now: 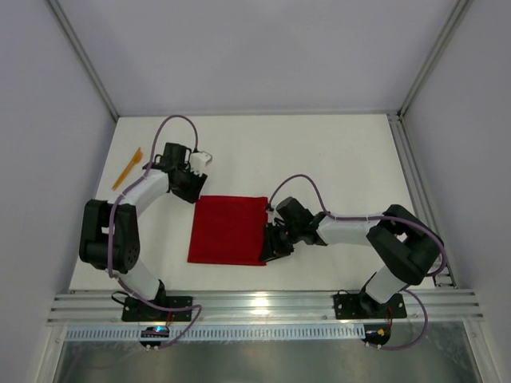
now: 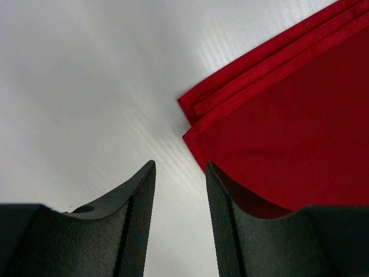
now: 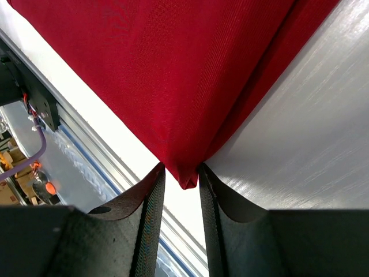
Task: Fold the napkin into a case and place the utensils inside
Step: Pick up the top corner of the square folded napkin.
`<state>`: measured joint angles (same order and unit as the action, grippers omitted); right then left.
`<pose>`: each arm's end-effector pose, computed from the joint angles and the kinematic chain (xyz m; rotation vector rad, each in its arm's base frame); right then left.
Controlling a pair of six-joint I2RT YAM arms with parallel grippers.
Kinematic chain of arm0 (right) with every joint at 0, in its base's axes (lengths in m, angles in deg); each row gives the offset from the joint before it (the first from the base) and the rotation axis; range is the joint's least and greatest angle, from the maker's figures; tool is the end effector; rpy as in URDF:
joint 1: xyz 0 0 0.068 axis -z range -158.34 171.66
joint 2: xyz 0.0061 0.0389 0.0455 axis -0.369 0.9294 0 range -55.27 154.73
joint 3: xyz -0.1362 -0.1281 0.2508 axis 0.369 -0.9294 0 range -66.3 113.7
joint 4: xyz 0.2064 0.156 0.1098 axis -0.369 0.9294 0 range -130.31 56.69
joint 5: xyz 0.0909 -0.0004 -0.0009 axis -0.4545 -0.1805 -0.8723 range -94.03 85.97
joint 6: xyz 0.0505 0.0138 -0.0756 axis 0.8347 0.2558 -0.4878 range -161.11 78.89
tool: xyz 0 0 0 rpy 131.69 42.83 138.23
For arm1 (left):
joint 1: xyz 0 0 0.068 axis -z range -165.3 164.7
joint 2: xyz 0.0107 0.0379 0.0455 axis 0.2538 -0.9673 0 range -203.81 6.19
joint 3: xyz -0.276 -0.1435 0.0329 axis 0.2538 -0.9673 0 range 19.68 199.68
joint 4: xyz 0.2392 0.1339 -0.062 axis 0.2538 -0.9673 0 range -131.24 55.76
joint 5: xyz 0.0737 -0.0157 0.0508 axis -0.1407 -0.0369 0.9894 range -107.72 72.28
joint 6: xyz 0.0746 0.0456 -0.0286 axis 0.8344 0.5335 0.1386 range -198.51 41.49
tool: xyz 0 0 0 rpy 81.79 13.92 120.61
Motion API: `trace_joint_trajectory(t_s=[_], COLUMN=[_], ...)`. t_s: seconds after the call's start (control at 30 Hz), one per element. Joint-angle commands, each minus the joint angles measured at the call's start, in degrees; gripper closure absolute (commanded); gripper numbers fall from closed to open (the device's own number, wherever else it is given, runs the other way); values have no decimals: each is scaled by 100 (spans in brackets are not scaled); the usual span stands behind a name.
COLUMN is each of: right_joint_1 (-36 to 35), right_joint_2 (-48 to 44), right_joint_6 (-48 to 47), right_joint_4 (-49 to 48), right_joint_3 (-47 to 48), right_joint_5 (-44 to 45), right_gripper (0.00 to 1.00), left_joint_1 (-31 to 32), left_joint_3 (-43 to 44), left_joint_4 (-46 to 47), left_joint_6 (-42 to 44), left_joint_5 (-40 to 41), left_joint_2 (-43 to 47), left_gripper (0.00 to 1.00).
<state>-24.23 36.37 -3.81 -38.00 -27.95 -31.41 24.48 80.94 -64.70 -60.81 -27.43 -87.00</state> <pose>0.1948 0.2554 0.1198 -0.4203 2.7776 1.0860 0.3586 -0.0758 0.1908 0.6815 2.5557 -0.1793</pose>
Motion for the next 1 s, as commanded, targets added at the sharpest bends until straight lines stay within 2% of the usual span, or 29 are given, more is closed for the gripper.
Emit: trace_joint_trajectory(t_s=[0.0, 0.17, 0.5, 0.8, 0.97], right_joint_1=[-25, 27, 133, 221, 238], right_joint_2=[12, 91, 206, 267, 258], right_joint_6=[-249, -372, -460, -469, -469], right_joint_4=[569, 657, 736, 710, 666], right_joint_3=[-56, 23, 120, 112, 111], right_joint_5=[277, 303, 294, 312, 303], right_gripper=[64, 64, 64, 64, 64], left_joint_1=[173, 200, 200, 208, 208], left_joint_3=[317, 440, 528, 370, 265], left_joint_4=[348, 444, 400, 471, 418], left_joint_6=[-117, -152, -222, -310, -284], left_joint_5=[-312, -57, -171, -206, -224], left_joint_2=[-173, -472, -973, -684, -552], left_gripper=[57, 58, 63, 69, 68])
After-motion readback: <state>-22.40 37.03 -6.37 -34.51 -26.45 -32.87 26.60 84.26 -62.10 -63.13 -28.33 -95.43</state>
